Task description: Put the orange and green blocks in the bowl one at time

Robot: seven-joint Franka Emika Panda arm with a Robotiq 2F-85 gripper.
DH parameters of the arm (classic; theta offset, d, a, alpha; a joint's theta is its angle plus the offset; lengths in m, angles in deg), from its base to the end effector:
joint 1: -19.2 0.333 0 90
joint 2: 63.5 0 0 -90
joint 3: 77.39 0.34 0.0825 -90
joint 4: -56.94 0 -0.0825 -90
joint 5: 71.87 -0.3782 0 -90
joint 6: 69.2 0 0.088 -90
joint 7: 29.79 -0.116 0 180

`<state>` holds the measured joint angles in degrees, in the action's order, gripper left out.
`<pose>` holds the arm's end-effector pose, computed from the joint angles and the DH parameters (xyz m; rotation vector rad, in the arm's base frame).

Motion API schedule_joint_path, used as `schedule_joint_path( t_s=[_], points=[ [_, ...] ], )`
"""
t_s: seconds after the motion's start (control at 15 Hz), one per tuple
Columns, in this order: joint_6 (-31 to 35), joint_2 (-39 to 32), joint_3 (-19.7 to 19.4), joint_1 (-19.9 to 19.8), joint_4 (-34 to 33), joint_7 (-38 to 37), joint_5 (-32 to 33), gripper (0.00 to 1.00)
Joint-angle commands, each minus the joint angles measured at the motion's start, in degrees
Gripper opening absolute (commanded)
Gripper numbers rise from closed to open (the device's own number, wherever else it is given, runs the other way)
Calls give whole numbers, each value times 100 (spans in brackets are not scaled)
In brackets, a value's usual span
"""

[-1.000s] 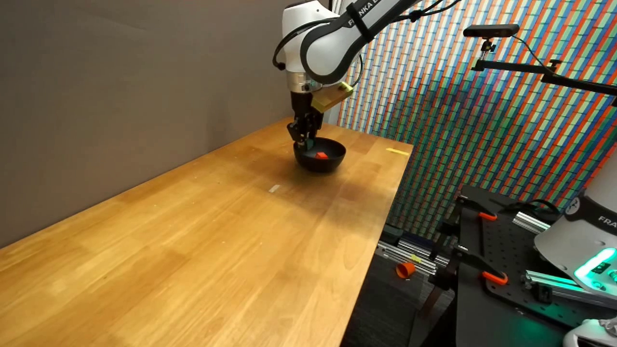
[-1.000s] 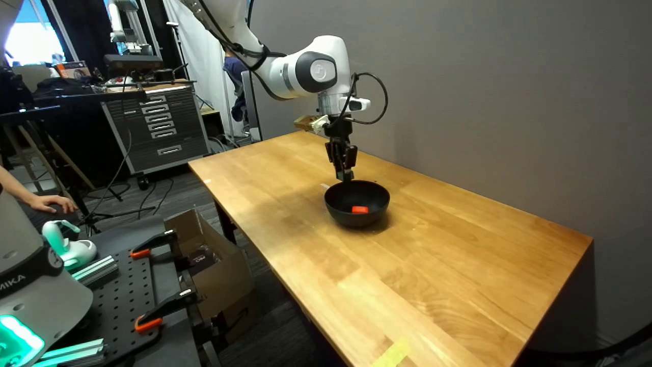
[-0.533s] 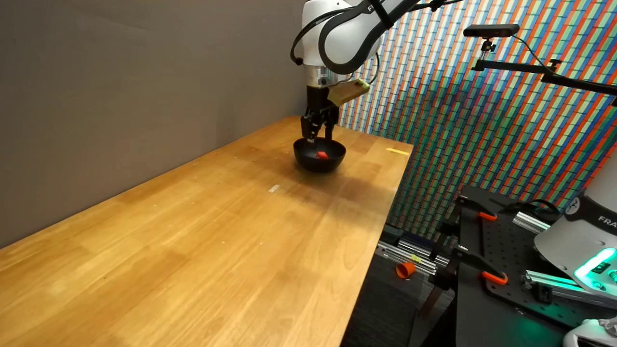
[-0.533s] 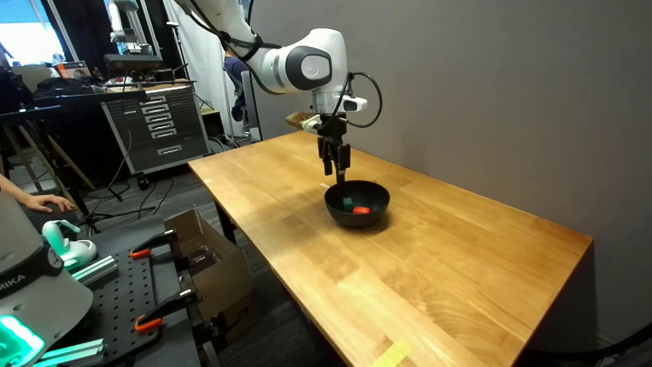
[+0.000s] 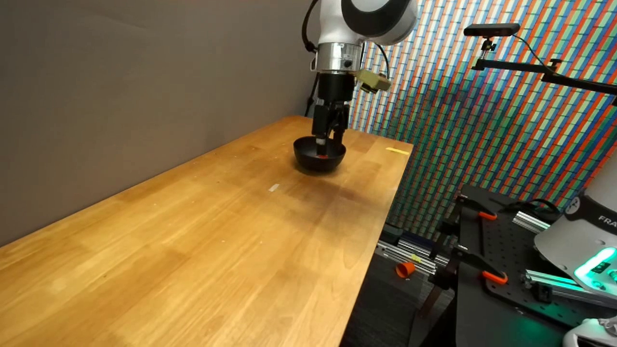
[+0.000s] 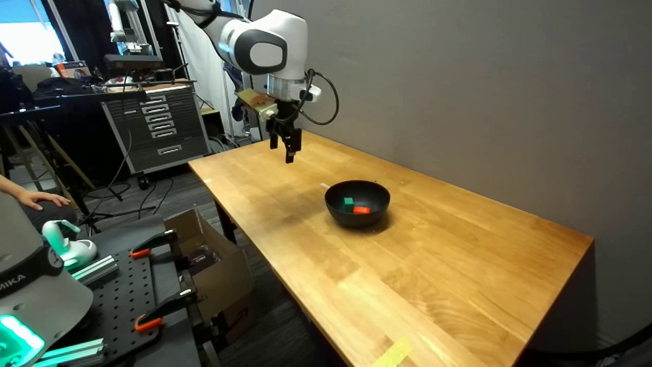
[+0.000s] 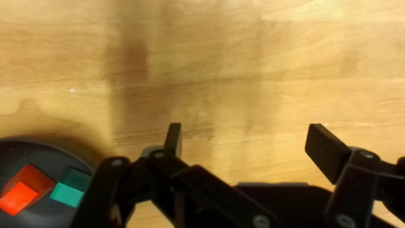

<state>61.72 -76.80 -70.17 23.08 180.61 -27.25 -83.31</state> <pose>0.5414 0.1113 0.3017 -2.9685 -0.1444 0.1756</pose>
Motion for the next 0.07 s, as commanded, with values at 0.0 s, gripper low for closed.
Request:
schedule_joint_path(
  t_s=[0.0],
  points=[
    [-17, 118, -14, 23, 107, 43, -26, 100]
  ],
)
